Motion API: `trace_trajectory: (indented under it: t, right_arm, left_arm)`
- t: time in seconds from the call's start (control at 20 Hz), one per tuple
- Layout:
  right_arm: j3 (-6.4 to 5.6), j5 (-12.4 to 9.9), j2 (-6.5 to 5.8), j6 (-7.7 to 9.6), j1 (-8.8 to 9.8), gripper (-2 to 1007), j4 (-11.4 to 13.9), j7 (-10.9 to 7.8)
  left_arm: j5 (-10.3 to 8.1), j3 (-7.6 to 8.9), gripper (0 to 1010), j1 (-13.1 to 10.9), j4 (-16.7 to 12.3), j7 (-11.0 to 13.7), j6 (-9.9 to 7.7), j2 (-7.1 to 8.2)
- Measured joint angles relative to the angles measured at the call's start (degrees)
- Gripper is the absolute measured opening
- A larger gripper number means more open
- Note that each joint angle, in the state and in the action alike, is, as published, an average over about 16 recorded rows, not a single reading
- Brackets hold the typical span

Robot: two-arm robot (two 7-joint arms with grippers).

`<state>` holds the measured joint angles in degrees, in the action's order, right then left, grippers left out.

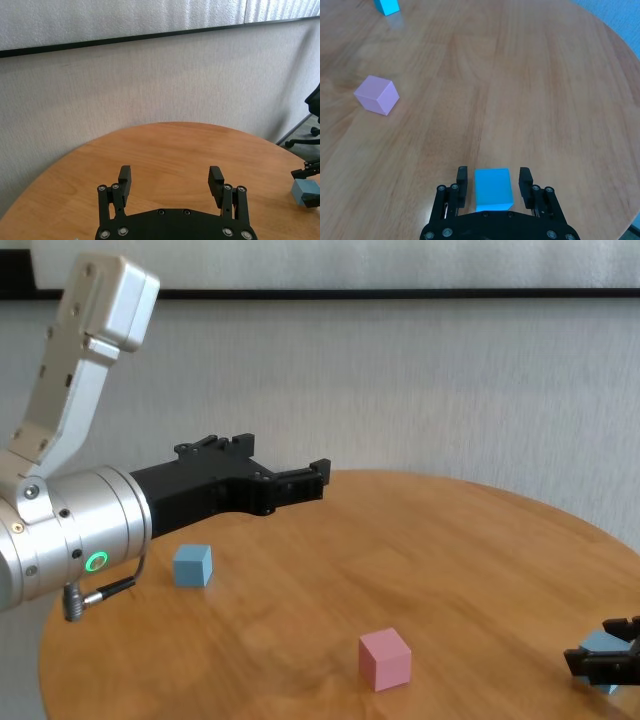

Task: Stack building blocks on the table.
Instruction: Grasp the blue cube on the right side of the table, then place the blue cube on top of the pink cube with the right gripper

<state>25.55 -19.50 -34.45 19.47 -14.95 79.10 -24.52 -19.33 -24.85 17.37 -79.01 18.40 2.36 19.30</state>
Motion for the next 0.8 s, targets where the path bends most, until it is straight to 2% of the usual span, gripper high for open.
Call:
trace_trajectory:
  t: [0.4,0.8]
  right_arm:
    - [0.02,0.0,-0.07,-0.03,0.03,460,0.1,0.06]
    - [0.07,0.3,0.41,0.22,0.99,362,2.0,1.28]
  left_arm:
    - [0.00,0.00,1000,0.0,0.0,0.0,0.00,0.00]
    - [0.00,0.00,1000,0.0,0.0,0.0,0.00,0.00]
